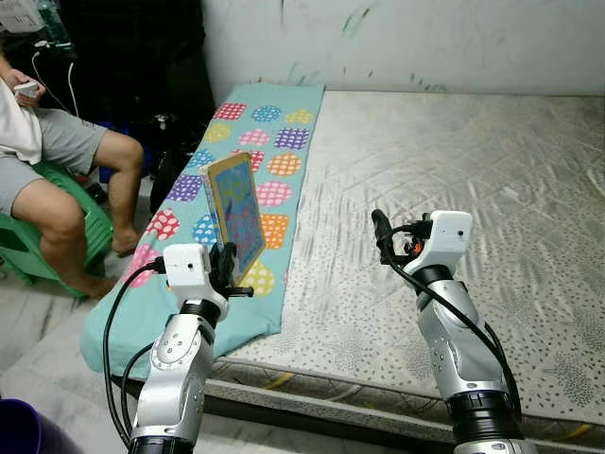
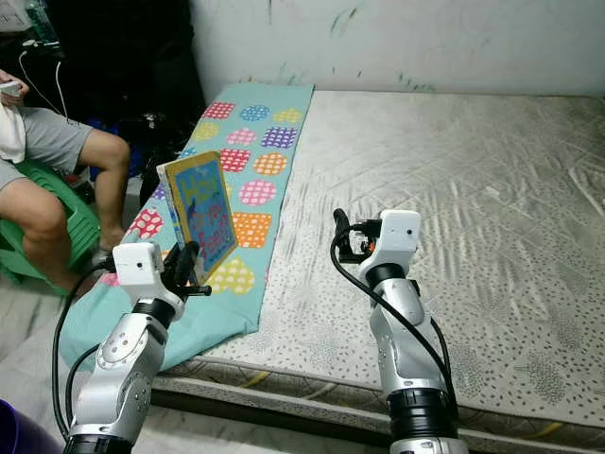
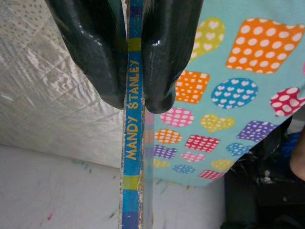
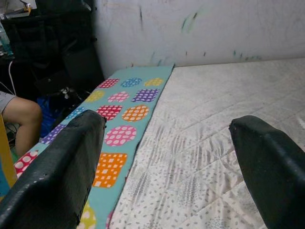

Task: Clean up the room

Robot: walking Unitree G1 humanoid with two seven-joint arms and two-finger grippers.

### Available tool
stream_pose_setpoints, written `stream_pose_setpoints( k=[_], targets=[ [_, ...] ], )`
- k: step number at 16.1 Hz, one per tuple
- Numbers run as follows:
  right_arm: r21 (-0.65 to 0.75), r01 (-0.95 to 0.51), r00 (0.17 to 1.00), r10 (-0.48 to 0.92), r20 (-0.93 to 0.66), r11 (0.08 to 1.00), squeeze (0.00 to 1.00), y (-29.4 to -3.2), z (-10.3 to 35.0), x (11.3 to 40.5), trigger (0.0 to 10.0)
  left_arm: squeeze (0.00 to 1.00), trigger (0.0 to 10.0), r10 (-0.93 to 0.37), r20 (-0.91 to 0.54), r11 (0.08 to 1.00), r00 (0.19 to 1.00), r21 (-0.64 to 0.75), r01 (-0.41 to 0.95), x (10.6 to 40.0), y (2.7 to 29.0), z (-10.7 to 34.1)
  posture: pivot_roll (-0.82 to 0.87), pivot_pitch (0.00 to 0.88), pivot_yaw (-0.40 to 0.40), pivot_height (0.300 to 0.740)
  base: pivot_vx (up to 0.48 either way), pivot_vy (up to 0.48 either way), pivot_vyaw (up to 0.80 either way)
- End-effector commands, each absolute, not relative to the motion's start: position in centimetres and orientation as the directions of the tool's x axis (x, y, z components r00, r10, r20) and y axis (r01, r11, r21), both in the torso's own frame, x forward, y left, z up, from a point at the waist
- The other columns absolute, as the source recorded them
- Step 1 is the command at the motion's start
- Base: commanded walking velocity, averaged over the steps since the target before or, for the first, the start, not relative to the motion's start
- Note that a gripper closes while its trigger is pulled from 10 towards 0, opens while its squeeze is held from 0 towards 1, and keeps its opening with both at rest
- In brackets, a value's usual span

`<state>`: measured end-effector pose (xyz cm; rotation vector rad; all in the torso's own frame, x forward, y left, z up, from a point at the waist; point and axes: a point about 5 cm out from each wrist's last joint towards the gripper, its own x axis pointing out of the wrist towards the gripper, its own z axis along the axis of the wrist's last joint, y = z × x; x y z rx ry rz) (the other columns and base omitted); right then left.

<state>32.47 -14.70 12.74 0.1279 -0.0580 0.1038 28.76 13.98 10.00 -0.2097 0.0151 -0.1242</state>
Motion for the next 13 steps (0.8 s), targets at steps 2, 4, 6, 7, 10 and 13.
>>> stream_pose_setpoints(
  k=[2, 4, 6, 7, 10, 13],
  targets=[
    [0.119, -0.106, 0.993, 0.098, 0.069, 0.987, 0.0, -14.75, 12.88, 32.53, 10.0, 0.0, 10.0, -0.131, 0.032, 0.972, 0.991, -0.192, 0.135, 28.92, 14.32, 10.9, -0.09, 0.0, 0.063, 0.74, 0.0, -0.304, 0.0],
    [0.117, -0.103, 0.993, 0.096, 0.066, 0.988, 0.0, -14.78, 12.82, 32.51, 10.0, 0.0, 10.0, -0.129, 0.031, 0.973, 0.991, -0.19, 0.133, 28.88, 14.39, 10.9, -0.08, 0.0, 0.061, 0.74, 0.0, -0.321, 0.0],
    [0.116, -0.103, 0.993, 0.095, 0.066, 0.988, 0.0, -14.8, 12.78, 32.5, 10.0, 0.0, 10.0, -0.131, 0.031, 0.973, 0.991, -0.188, 0.134, 28.89, 14.38, 10.87, -0.08, 0.0, 0.062, 0.74, 0.0, -0.375, 0.0],
    [0.115, -0.103, 0.993, 0.095, 0.065, 0.988, 0.0, -14.81, 12.78, 32.51, 10.0, 0.0, 10.0, -0.13, 0.03, 0.973, 0.991, -0.191, 0.134, 28.93, 14.38, 10.87, -0.08, 0.0, 0.059, 0.74, 0.0, -0.349, 0.0],
    [0.132, -0.1, 0.994, 0.092, 0.059, 0.986, 0.0, -14.87, 12.76, 32.63, 10.0, 0.0, 10.0, -0.131, 0.029, 0.973, 0.991, -0.188, 0.134, 28.98, 14.39, 10.86, -0.08, 0.0, 0.057, 0.74, 0.0, -0.342, 0.0],
    [0.127, -0.098, 0.994, 0.089, 0.069, 0.987, 0.0, -14.98, 12.94, 32.75, 10.0, 0.0, 10.0, -0.131, 0.027, 0.973, 0.991, -0.187, 0.134, 28.95, 14.42, 10.8, -0.08, 0.0, 0.058, 0.74, 0.0, -0.386, -0.41]
  ],
)
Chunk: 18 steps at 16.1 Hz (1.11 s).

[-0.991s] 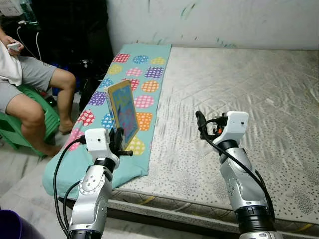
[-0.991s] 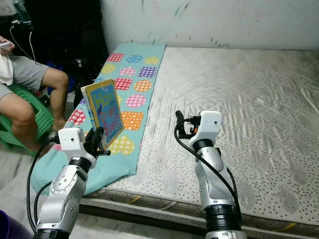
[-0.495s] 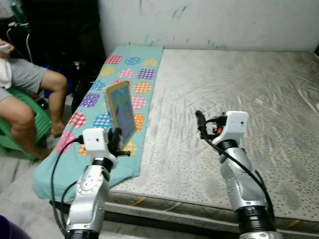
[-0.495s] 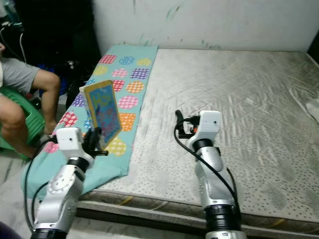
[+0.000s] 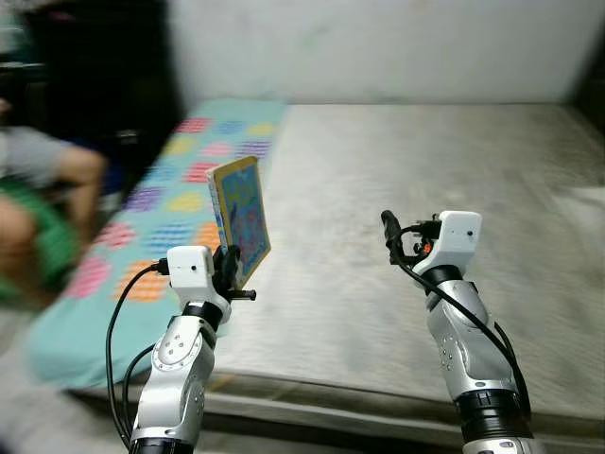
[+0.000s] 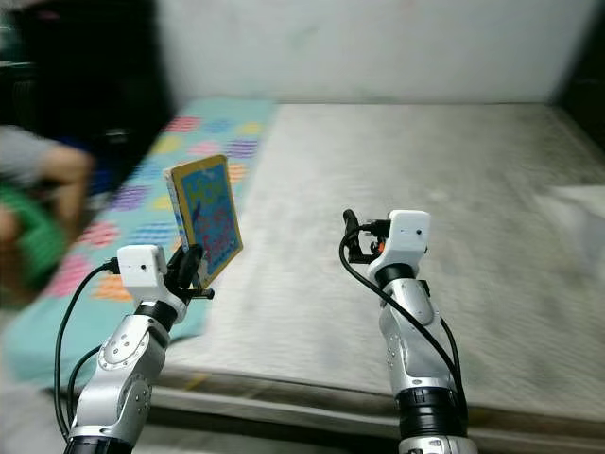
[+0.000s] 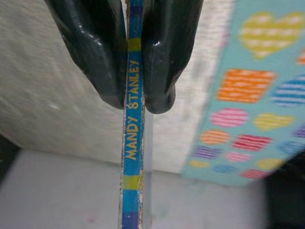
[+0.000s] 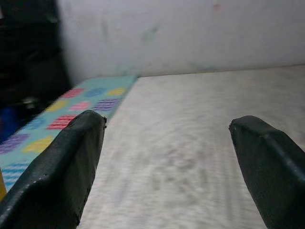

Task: Clean up the room

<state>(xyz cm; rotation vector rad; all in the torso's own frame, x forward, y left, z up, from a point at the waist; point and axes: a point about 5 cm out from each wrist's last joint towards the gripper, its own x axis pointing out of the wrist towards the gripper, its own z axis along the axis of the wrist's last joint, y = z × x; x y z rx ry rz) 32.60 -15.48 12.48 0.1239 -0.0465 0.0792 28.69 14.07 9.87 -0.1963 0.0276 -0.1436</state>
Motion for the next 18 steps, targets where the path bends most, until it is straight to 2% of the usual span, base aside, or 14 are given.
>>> stream_pose_setpoints(
  k=[1, 6, 15, 18],
  targets=[
    [0.126, -0.097, 0.994, 0.088, 0.07, 0.987, 0.0, -14.96, 12.97, 32.79, 10.0, 0.0, 10.0, -0.132, 0.026, 0.973, 0.991, -0.187, 0.134, 28.96, 14.45, 10.81, -0.08, 0.0, 0.058, 0.74, 0.0, -0.386, 0.0],
    [0.125, -0.092, 0.994, 0.084, 0.068, 0.988, 0.0, -15.03, 12.84, 32.68, 10.0, 0.0, 10.0, -0.131, 0.023, 0.974, 0.991, -0.186, 0.133, 28.91, 14.41, 10.74, -0.08, 0.0, 0.059, 0.74, 0.0, -0.376, 0.0],
    [0.119, -0.088, 0.995, 0.081, 0.066, 0.989, 0.0, -15.19, 12.84, 32.67, 10.0, 0.0, 10.0, -0.107, 0.024, 0.972, 0.994, -0.21, 0.11, 28.84, 14.51, 10.65, -0.08, 0.0, 0.055, 0.74, 0.0, 0.0, 0.0],
    [0.125, -0.082, 0.995, 0.075, 0.06, 0.989, 0.0, -15.31, 12.8, 32.7, 10.0, 0.0, 10.0, -0.163, 0.059, 0.965, 0.985, -0.2, 0.172, 28.64, 14.27, 11.02, -0.09, 0.0, 0.056, 0.74, 0.0, 0.0, -0.17]
  ],
)
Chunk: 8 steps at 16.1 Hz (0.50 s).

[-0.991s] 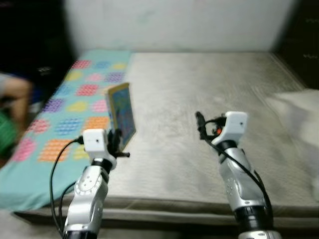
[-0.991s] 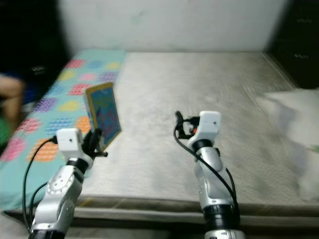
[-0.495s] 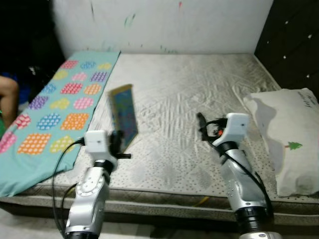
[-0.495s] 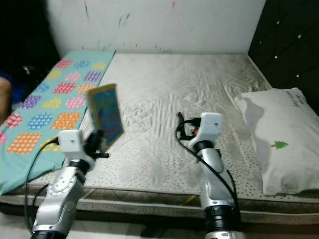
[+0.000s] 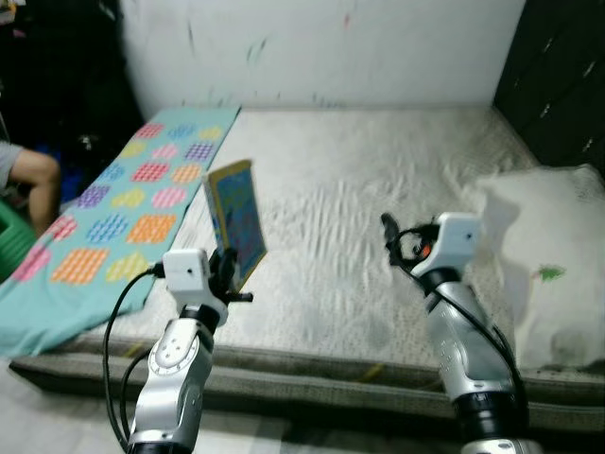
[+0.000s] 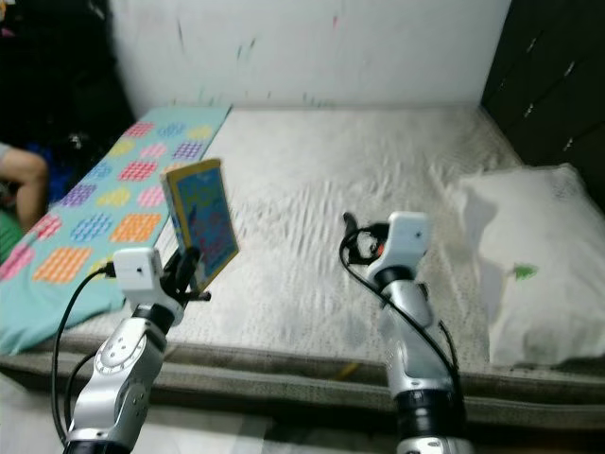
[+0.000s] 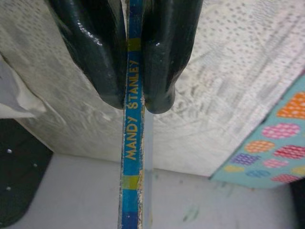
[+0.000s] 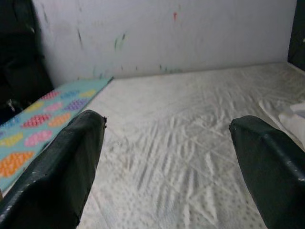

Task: Clean up the room

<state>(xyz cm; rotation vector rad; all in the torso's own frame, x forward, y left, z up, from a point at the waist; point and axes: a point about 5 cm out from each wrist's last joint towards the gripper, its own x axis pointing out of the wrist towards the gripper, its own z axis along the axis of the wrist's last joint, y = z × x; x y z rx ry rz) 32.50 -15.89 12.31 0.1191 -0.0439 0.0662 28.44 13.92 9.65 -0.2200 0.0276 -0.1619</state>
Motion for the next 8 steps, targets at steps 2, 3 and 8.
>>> stream_pose_setpoints(
  k=[2, 3, 8],
  targets=[
    [0.124, -0.081, 0.995, 0.074, 0.061, 0.989, 0.0, -15.36, 12.78, 32.71, 10.0, 0.0, 10.0, -0.166, 0.058, 0.964, 0.984, -0.202, 0.174, 28.65, 14.25, 11.02, -0.09, 0.0, 0.056, 0.74, 0.251, 0.0, -0.26],
    [0.123, -0.081, 0.995, 0.074, 0.061, 0.989, 0.0, -15.36, 12.77, 32.72, 10.0, 0.0, 10.0, -0.167, 0.057, 0.963, 0.984, -0.204, 0.176, 28.66, 14.23, 11.02, -0.09, 0.0, 0.057, 0.74, 0.251, 0.0, 0.0],
    [0.122, -0.077, 0.996, 0.07, 0.059, 0.99, 0.0, -15.45, 12.67, 32.64, 10.0, 0.0, 10.0, -0.181, 0.059, 0.961, 0.982, -0.204, 0.189, 28.61, 14.16, 10.96, -0.09, 0.0, 0.06, 0.74, 0.202, 0.0, 0.0]
  ],
)
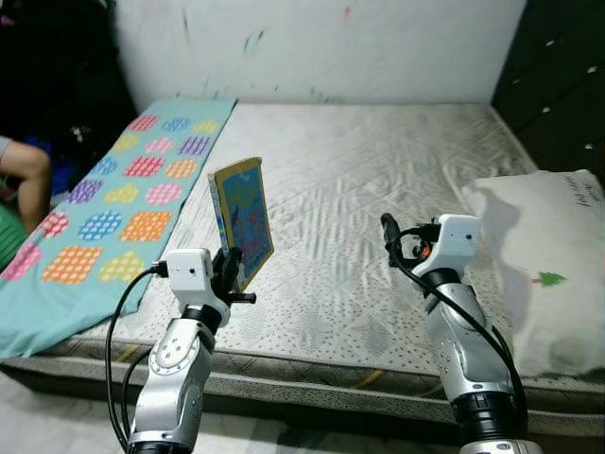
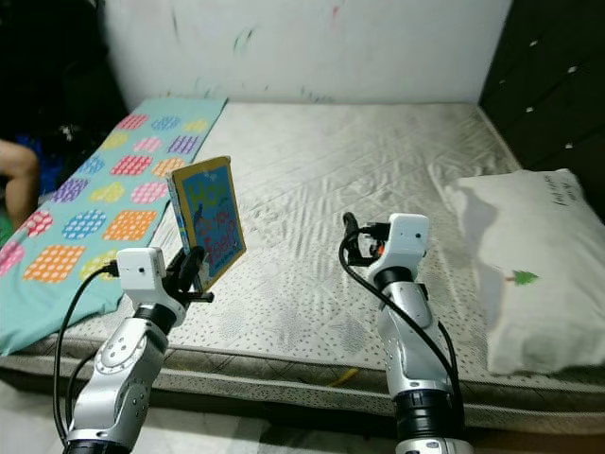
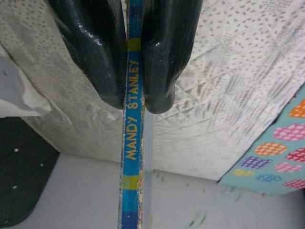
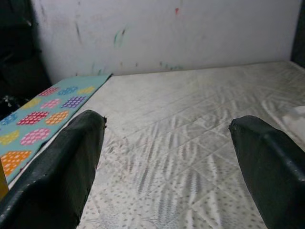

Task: Clean up the room

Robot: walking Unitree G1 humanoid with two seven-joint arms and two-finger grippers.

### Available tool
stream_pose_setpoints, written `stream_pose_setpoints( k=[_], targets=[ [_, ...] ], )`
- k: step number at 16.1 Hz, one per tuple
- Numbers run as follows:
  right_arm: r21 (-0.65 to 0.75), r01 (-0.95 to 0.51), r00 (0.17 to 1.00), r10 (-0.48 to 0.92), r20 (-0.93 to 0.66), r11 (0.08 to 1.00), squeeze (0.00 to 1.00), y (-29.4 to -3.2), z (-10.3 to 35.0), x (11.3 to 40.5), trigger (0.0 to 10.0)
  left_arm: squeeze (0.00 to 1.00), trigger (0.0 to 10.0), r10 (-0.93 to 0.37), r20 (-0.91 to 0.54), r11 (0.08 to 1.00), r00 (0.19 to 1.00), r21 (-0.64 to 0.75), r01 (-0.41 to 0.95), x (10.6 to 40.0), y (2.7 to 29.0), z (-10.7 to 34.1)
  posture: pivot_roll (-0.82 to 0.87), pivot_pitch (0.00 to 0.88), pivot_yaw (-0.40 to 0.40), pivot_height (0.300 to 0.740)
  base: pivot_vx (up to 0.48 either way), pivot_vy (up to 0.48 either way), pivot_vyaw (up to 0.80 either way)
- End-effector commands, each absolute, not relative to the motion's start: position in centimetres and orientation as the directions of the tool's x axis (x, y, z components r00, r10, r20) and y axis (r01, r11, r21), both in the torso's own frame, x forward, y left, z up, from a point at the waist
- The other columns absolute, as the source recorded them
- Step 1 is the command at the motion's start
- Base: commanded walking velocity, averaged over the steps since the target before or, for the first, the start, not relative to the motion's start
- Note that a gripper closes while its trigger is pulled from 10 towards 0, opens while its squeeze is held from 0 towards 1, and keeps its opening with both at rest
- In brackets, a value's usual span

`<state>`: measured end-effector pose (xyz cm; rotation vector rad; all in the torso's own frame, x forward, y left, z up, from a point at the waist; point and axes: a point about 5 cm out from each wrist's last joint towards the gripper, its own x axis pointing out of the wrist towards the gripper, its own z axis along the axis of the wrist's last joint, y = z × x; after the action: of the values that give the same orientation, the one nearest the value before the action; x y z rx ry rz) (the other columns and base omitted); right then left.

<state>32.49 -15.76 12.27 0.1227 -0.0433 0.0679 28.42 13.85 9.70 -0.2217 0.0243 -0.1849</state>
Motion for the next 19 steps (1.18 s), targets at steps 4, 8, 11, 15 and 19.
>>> stream_pose_setpoints(
  k=[4, 8, 11, 15, 19],
  targets=[
    [0.123, -0.075, 0.996, 0.069, 0.057, 0.99, 0.0, -15.5, 12.65, 32.65, 10.0, 0.0, 10.0, -0.183, 0.051, 0.959, 0.982, -0.21, 0.19, 28.53, 14.02, 10.83, -0.09, 0.0, 0.058, 0.74, 0.0, 0.0, -0.65],
    [0.12, -0.072, 0.996, 0.066, 0.054, 0.99, 0.0, -15.61, 12.58, 32.62, 10.0, 0.0, 10.0, -0.157, 0.027, 0.966, 0.987, -0.202, 0.159, 28.6, 14.17, 10.5, -0.09, 0.0, 0.058, 0.74, 0.0, 0.0, 0.0],
    [0.122, -0.064, 0.997, 0.058, 0.046, 0.99, 0.0, -15.77, 12.49, 32.68, 10.0, 0.0, 10.0, -0.166, 0.028, 0.965, 0.986, -0.201, 0.168, 28.59, 14.12, 10.54, -0.09, 0.0, 0.059, 0.74, 0.0, 0.0, -0.44],
    [0.118, -0.064, 0.997, 0.058, 0.049, 0.991, 0.0, -15.77, 12.51, 32.71, 10.0, 0.0, 10.0, -0.163, 0.028, 0.964, 0.986, -0.207, 0.165, 28.62, 14.12, 10.59, -0.08, 0.0, 0.059, 0.74, 0.0, -0.314, -0.54],
    [0.113, -0.067, 0.997, 0.062, 0.053, 0.991, 0.0, -15.77, 12.59, 32.79, 10.0, 0.0, 10.0, -0.158, 0.029, 0.966, 0.987, -0.204, 0.161, 28.67, 14.18, 10.64, -0.08, 0.0, 0.058, 0.74, 0.0, -0.331, 0.0]
  ],
)
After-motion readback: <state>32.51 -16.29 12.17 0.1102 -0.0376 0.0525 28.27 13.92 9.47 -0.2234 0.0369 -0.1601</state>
